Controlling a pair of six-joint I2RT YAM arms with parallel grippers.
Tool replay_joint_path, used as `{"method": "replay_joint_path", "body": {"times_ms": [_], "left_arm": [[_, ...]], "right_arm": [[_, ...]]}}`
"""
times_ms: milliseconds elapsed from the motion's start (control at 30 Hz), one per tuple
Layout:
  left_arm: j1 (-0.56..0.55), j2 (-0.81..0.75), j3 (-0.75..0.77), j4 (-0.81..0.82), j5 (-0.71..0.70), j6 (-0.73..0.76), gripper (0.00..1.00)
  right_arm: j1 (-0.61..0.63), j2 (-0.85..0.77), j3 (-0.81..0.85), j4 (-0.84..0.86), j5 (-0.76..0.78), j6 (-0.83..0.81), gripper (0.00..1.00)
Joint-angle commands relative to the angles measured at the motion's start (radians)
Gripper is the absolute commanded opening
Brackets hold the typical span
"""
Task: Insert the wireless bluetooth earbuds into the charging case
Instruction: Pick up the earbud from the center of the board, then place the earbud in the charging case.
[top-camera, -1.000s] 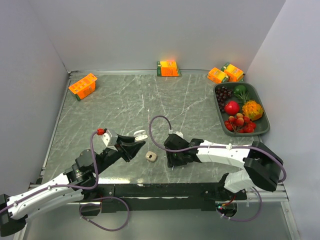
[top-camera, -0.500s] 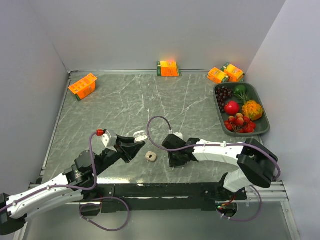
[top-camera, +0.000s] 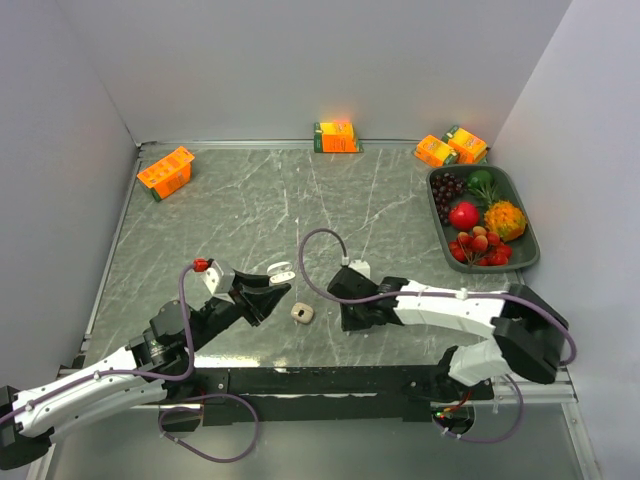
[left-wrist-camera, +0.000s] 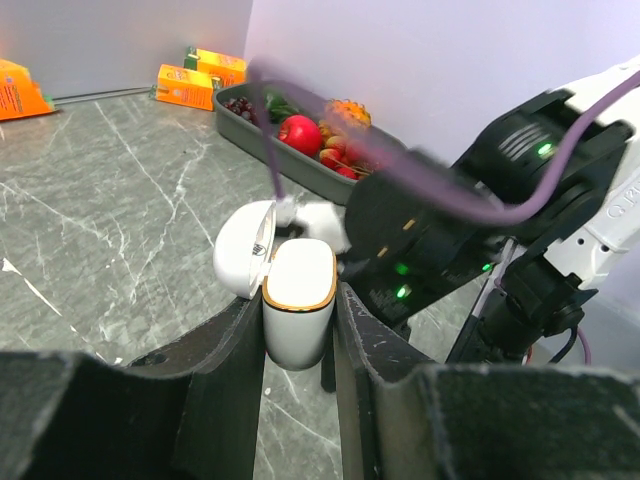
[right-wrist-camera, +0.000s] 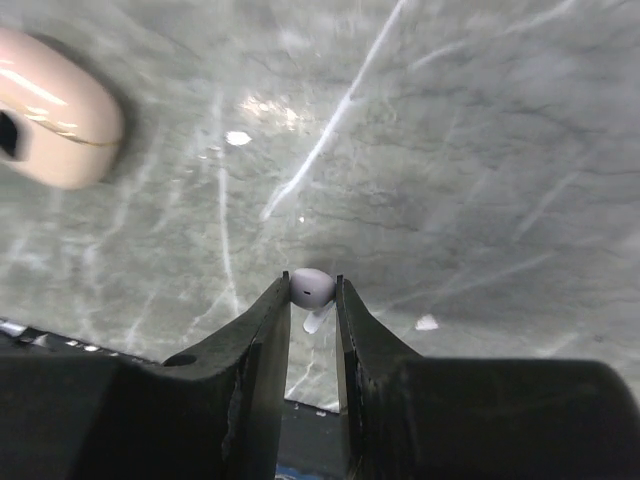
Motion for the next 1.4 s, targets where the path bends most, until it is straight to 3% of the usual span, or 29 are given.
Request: {"method": "replay_joint_path", "body": {"times_ms": [0, 367, 633, 1000, 1367], "left_arm": [[-0.006, -0.004, 0.02, 0.035, -0.024, -0.004, 0.01], [-0.006, 0.085, 0.044, 0.116, -0.037, 0.044, 0.01], [-0.007, 0.201, 0.047, 0.313, -0.014, 0.111, 0.01], [0.039, 0.405, 0.092, 0.499, 0.064, 0.162, 0.01], [0.069, 0.444, 0.071, 0.565, 0.21, 0.191, 0.01]], "right_arm": [[0.008, -0.146, 0.064, -0.038, 0.125, -0.022, 0.02], [0.008, -0.287, 0.251, 0.017, 0.375, -0.249, 0.0], [0.006, -0.35, 0.308, 0.179, 0.483, -0.436, 0.0], [0.078, -0.479, 0.222, 0.452, 0.494, -0.636, 0.0], [0.152, -0.5, 0.109, 0.653, 0.385, -0.717, 0.0]]}}
